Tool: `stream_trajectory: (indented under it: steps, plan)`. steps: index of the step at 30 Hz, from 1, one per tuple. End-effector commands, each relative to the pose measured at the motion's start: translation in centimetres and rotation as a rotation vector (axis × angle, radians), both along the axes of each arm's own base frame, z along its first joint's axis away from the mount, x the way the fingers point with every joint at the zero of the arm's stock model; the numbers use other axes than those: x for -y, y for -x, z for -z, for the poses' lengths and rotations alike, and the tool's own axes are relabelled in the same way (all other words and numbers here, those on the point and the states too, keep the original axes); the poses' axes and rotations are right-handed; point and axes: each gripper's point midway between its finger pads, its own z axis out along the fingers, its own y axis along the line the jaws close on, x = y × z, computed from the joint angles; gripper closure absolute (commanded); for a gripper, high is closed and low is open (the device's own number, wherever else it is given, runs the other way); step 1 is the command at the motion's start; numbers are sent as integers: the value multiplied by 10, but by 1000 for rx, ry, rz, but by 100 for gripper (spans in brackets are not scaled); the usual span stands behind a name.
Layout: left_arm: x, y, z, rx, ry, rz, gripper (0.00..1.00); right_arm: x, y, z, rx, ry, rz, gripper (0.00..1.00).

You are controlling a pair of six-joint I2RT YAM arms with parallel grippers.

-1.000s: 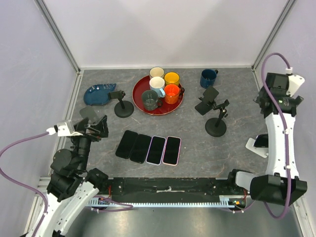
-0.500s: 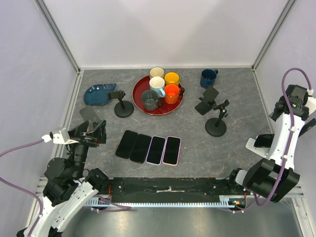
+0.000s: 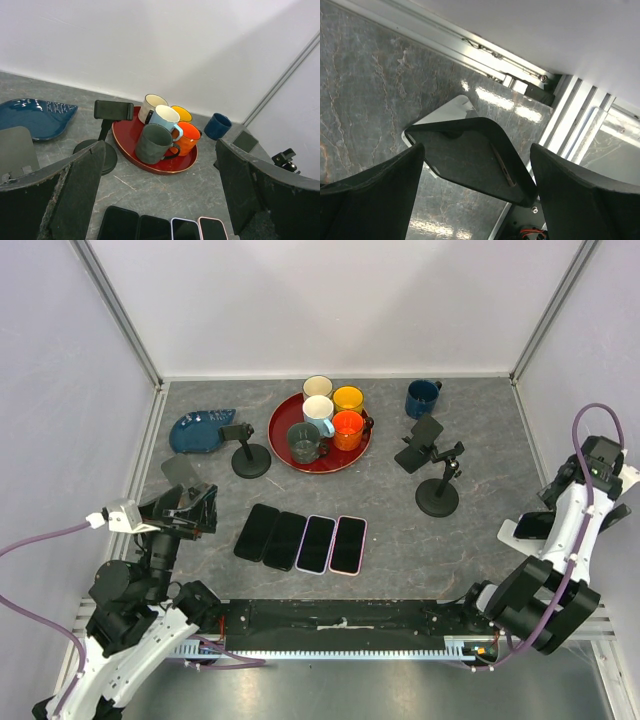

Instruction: Remove the phone from the phone stand

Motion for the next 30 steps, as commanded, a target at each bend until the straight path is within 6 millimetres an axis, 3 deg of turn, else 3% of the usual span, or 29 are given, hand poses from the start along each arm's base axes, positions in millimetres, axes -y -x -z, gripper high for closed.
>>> stream_trajectory:
  steps: [1, 5, 8, 11, 12, 20, 26, 30]
  plan:
    - [0, -1, -3, 12, -2, -6, 3, -7, -17, -3, 130, -25, -51, 9]
    - [1, -2, -2, 8, -8, -2, 3, -9, -21, -6, 158, -33, -57, 14]
    - [1, -2, -2, 8, -8, -5, 3, -10, -24, -10, 181, -34, -59, 23]
    - [2, -3, -1, 2, -13, -1, 3, -12, -27, -13, 202, -39, -62, 35]
    - [3, -4, 1, -2, -17, 0, 3, -11, -28, -15, 210, -36, -61, 44]
    - [6, -6, 2, -11, -26, 3, 3, -11, -29, -28, 225, 3, -57, 73]
    - [8, -8, 3, -20, -33, 3, 3, -15, -32, -57, 254, 69, -68, 90]
    - [9, -9, 5, -27, -39, 2, 3, -21, -37, -89, 306, 136, -96, 100]
